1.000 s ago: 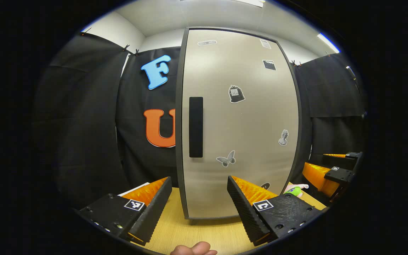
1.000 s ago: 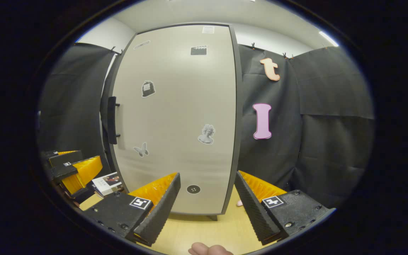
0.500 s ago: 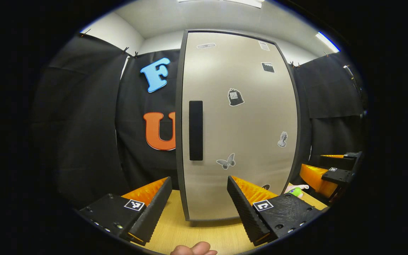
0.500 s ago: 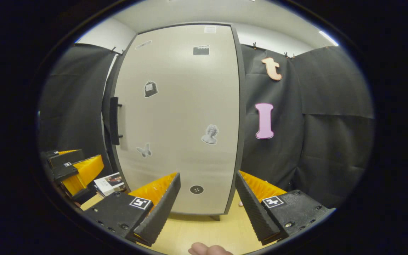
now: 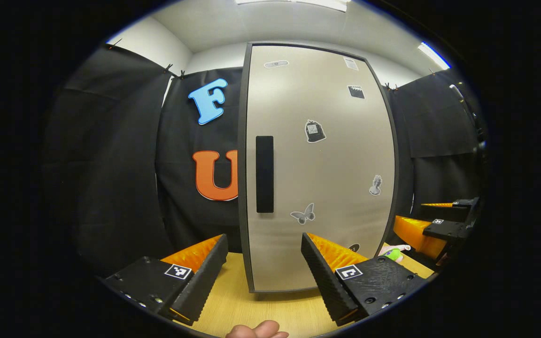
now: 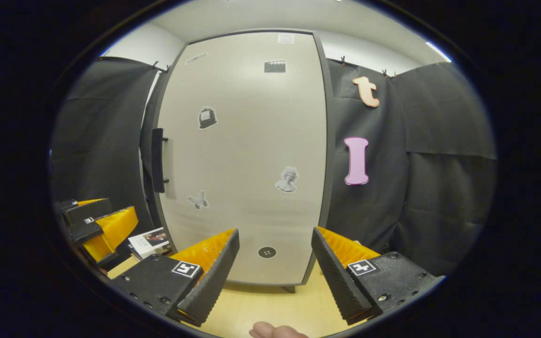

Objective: Open the cabinet door with the right hand, grasp the bottle in the cabinet with the left hand and place it on the coaster, then close the cabinet door with the right hand.

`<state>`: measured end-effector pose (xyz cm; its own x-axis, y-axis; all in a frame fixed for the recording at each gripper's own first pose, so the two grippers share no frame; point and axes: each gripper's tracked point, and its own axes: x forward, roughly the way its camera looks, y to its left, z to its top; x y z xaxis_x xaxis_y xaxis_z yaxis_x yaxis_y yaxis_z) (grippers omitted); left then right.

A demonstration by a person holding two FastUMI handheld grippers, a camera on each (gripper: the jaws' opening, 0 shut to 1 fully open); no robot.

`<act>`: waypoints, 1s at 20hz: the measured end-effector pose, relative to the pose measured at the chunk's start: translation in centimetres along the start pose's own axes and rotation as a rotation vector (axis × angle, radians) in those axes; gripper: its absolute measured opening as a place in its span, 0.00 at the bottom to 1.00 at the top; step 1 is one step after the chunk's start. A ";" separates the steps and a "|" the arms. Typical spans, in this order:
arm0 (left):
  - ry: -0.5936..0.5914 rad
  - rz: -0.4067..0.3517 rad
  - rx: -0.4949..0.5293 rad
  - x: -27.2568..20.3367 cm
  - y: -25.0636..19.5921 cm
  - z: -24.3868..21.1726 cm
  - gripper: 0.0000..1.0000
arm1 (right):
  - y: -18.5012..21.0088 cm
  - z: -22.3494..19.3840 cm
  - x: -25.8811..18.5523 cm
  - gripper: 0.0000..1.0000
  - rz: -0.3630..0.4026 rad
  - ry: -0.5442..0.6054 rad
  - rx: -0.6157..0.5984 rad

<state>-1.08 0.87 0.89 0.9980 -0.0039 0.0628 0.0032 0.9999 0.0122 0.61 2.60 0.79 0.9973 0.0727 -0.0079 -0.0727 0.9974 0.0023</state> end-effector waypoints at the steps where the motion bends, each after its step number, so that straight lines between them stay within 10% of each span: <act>1: 0.002 -0.008 0.002 -0.6 0.0 -0.2 0.95 | 0.6 0.3 0.4 0.99 0.015 0.002 -0.010; 14: 0.013 0.048 0.083 -15.3 4.2 -4.1 0.95 | 19.2 5.0 6.7 0.95 0.334 -0.071 -0.215; 20: -0.008 0.106 0.069 -17.0 5.9 -3.6 0.96 | 22.7 5.4 7.8 1.00 0.345 -0.090 -0.248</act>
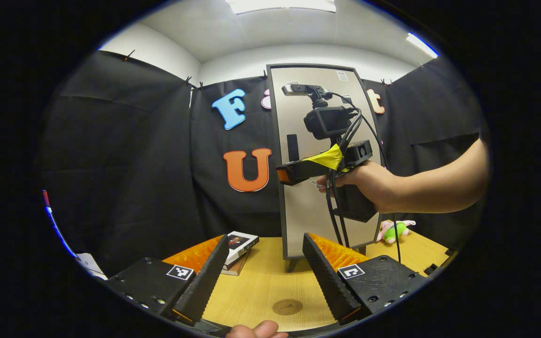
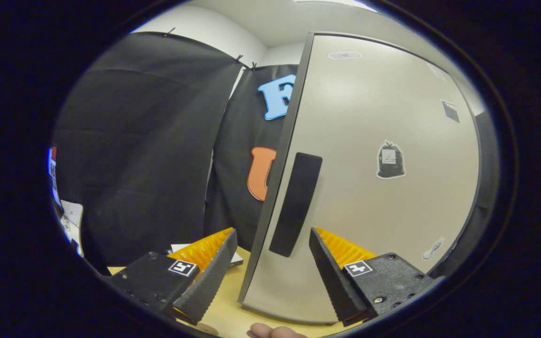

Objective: Open the cabinet door with the right hand, grasp the bottle in the cabinet with the left hand and place it on the coaster, then close the cabinet door with the right hand.

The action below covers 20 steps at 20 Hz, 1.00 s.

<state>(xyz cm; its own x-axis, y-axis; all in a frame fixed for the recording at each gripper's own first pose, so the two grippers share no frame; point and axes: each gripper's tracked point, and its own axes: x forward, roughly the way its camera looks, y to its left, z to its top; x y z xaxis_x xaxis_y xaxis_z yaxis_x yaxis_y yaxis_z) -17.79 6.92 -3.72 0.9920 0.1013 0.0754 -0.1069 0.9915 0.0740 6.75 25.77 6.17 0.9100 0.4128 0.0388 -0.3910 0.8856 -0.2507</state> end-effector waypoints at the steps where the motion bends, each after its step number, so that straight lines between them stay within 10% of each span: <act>1: -0.001 0.005 -0.004 0.1 0.2 -0.1 0.96 | -0.3 0.0 0.4 0.99 -0.014 0.000 0.006; 8: 0.061 0.012 -0.011 0.3 0.2 -2.4 0.96 | -1.0 0.4 3.0 0.96 -0.052 0.001 0.029; 12: 0.078 -0.004 -0.023 0.5 -0.1 -2.6 0.96 | -1.9 0.9 3.0 0.43 -0.081 -0.034 -0.031; 20: 0.079 -0.040 -0.024 1.3 -0.7 -2.5 0.96 | -1.8 1.0 2.7 0.25 -0.018 -0.004 0.057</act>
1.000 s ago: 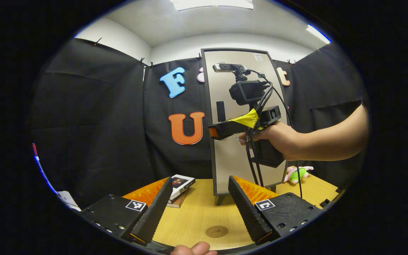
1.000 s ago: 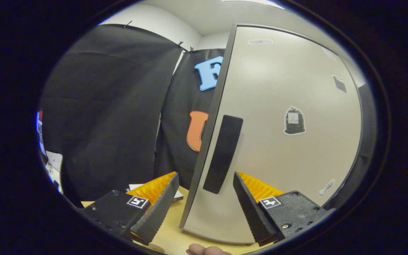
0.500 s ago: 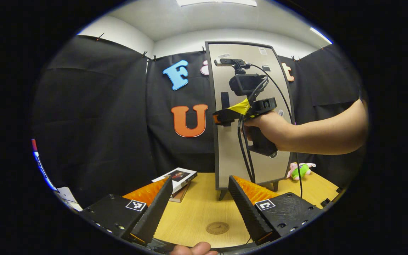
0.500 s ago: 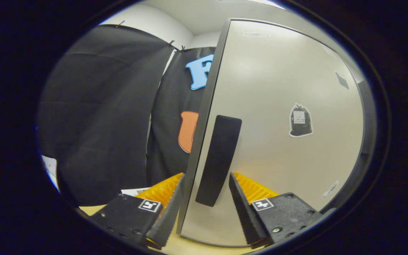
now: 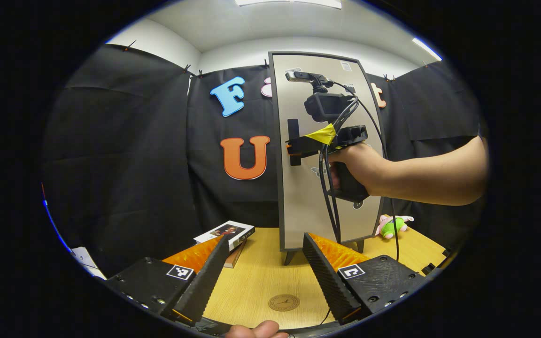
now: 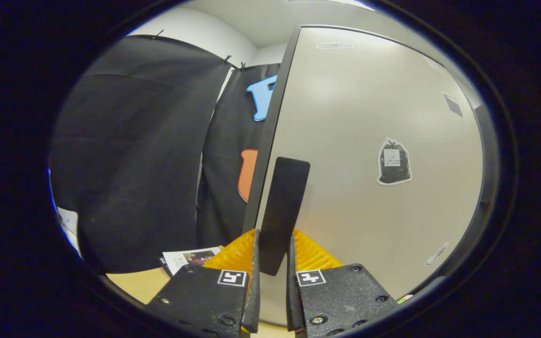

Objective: Open the cabinet door with the right hand, grasp the bottle in the cabinet with the left hand and place it on the coaster, then close the cabinet door with the right hand.

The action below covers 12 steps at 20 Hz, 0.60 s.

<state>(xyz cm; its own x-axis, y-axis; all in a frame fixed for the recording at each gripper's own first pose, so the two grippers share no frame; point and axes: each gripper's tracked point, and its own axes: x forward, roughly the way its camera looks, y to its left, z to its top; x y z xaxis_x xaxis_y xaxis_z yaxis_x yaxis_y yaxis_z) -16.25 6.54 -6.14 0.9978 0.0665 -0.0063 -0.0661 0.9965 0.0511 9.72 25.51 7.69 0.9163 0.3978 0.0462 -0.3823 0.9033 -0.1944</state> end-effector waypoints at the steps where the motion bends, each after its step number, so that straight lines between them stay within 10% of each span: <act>1: 0.002 -0.002 0.000 0.1 0.1 -0.2 0.96 | 0.1 0.0 -0.1 0.25 0.006 0.005 0.017; 12: 0.049 -0.005 -0.045 -0.4 0.7 -1.6 0.96 | 1.2 0.3 -4.1 0.24 0.078 0.010 0.099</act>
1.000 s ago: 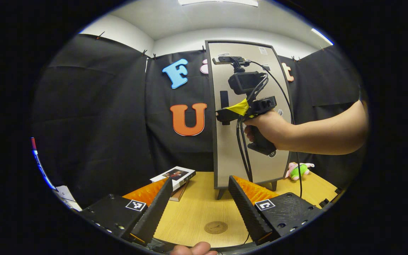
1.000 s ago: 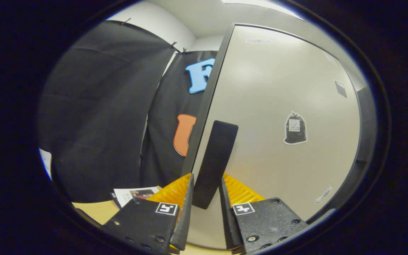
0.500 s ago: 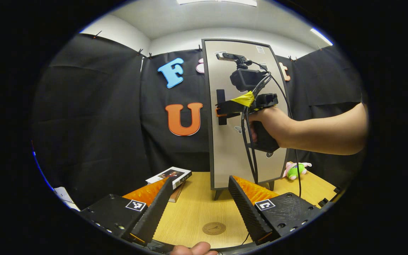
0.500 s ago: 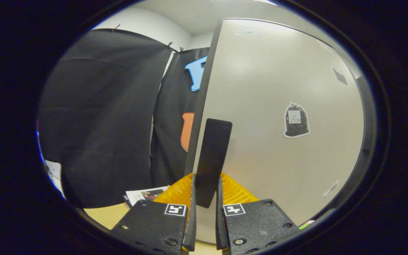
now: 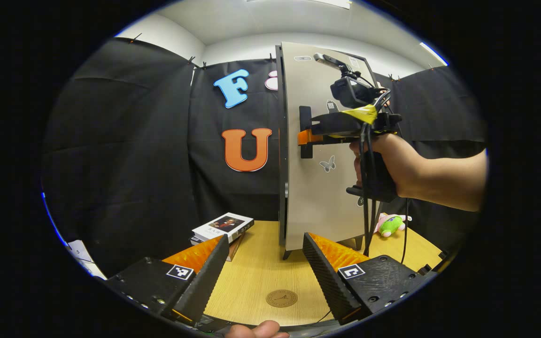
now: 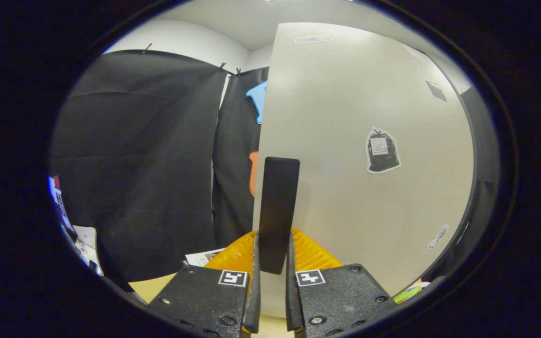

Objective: Open the cabinet door with the right hand, grasp the bottle in the cabinet with the left hand and place it on the coaster, then close the cabinet door with the right hand.

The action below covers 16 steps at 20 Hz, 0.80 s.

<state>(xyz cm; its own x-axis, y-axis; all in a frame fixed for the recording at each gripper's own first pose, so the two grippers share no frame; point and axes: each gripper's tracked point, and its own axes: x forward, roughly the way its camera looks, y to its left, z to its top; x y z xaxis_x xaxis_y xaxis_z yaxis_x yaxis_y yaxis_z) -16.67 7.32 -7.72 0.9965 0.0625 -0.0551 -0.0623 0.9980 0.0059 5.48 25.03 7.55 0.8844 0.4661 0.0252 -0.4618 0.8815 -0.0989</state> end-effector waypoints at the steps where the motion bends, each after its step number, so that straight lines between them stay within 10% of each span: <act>1: 0.001 0.000 0.001 -0.1 0.0 0.0 0.96 | 0.1 0.1 -0.3 0.24 0.006 0.002 0.007; 16: 0.011 -0.056 0.041 1.4 -0.4 0.2 0.96 | 0.3 0.0 -3.8 0.16 0.098 0.017 0.074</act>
<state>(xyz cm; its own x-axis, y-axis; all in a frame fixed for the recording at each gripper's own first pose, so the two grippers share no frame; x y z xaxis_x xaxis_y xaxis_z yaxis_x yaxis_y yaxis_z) -15.26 7.02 -7.61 0.9977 0.0068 -0.0673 -0.0039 0.9990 0.0437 1.99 23.51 7.44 0.8357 0.5492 0.0019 -0.5490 0.8354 -0.0267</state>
